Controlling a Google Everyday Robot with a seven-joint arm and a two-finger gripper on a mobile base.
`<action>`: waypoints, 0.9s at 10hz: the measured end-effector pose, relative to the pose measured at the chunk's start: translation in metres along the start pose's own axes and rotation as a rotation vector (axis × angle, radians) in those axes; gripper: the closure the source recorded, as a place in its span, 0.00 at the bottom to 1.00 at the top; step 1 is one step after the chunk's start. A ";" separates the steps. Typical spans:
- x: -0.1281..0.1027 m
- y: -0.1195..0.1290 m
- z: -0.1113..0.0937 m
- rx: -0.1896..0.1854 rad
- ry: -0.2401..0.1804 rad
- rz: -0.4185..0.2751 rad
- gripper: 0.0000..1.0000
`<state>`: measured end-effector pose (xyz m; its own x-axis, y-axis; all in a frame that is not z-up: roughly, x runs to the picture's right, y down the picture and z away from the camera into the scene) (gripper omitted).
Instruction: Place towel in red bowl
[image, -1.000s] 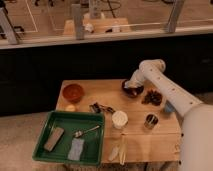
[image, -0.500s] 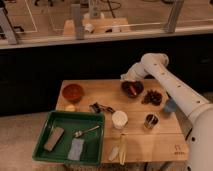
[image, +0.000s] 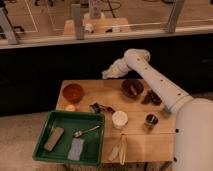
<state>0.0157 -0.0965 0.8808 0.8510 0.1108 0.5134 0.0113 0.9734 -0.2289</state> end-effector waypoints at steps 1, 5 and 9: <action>-0.022 -0.005 0.011 -0.009 -0.039 -0.035 1.00; -0.087 -0.009 0.037 -0.083 -0.231 -0.144 1.00; -0.090 -0.009 0.037 -0.091 -0.253 -0.154 1.00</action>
<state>-0.0809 -0.1077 0.8671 0.6782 0.0208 0.7346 0.1865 0.9620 -0.1995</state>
